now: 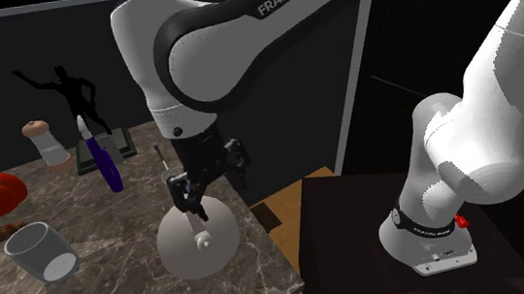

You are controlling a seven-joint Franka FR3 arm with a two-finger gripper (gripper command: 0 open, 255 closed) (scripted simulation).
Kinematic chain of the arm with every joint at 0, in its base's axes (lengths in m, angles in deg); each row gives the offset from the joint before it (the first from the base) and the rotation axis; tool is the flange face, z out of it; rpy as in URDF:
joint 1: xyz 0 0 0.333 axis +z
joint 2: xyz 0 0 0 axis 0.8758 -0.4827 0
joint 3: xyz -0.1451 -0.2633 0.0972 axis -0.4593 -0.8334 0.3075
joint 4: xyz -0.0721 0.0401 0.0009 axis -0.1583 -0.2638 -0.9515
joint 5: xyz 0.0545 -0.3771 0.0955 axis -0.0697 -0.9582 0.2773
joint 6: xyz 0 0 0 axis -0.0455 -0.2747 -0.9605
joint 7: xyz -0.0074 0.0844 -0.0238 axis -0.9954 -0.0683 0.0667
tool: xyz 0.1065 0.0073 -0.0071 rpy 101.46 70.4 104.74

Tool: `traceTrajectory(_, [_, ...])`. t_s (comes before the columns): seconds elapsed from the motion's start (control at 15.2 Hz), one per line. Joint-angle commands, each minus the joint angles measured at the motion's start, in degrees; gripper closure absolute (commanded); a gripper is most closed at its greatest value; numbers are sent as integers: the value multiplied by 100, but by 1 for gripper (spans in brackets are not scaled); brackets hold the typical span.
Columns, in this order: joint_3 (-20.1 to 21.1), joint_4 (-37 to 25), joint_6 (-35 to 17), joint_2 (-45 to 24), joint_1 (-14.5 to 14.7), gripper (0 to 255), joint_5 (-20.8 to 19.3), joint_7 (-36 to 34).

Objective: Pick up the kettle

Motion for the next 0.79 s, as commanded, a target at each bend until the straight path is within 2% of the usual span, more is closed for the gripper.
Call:
traceTrajectory(0.0, [25,-226,-286,-384,-39,0,107,-463])
traceTrajectory(0.26, [-35,-653,-761,-1059,-131,0,253,-1160])
traceTrajectory(0.73, [-24,-394,-1274,-1319,-112,0,268,-1081])
